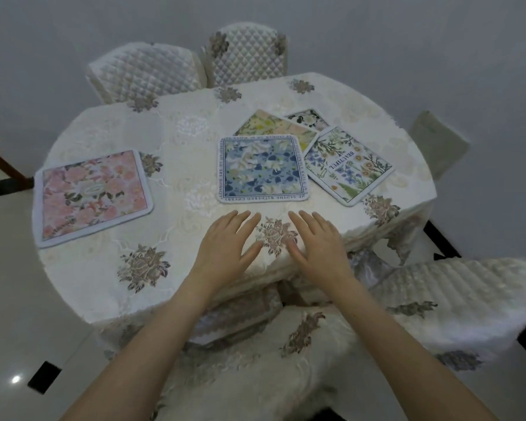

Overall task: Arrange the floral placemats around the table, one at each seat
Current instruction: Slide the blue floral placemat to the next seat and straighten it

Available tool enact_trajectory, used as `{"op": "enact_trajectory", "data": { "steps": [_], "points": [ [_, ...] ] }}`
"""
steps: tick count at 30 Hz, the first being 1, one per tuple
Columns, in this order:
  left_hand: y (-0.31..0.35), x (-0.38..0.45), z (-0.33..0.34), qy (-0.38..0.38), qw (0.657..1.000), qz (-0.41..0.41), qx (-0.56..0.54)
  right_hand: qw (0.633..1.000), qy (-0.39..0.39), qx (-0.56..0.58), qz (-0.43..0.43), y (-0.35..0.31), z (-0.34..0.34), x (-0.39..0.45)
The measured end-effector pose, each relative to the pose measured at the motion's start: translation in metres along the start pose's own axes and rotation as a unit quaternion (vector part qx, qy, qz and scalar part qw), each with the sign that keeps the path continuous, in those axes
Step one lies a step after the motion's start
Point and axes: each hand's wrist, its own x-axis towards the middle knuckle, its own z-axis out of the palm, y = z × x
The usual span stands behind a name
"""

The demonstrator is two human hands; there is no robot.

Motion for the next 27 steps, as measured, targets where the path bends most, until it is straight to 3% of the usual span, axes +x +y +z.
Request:
{"op": "enact_trajectory", "data": {
  "steps": [10,17,27],
  "points": [
    [-0.034,0.113,0.035,-0.013,0.999,-0.005,0.053,0.997,-0.016,-0.031,-0.062,0.060,0.008,0.128],
    [-0.075,0.192,0.086,-0.040,0.991,-0.110,0.070,0.991,-0.078,-0.060,-0.094,0.106,0.049,0.232],
    [-0.141,0.267,0.143,-0.051,0.973,-0.215,0.070,0.992,-0.093,-0.080,0.029,0.136,0.128,0.323]
  ]
}}
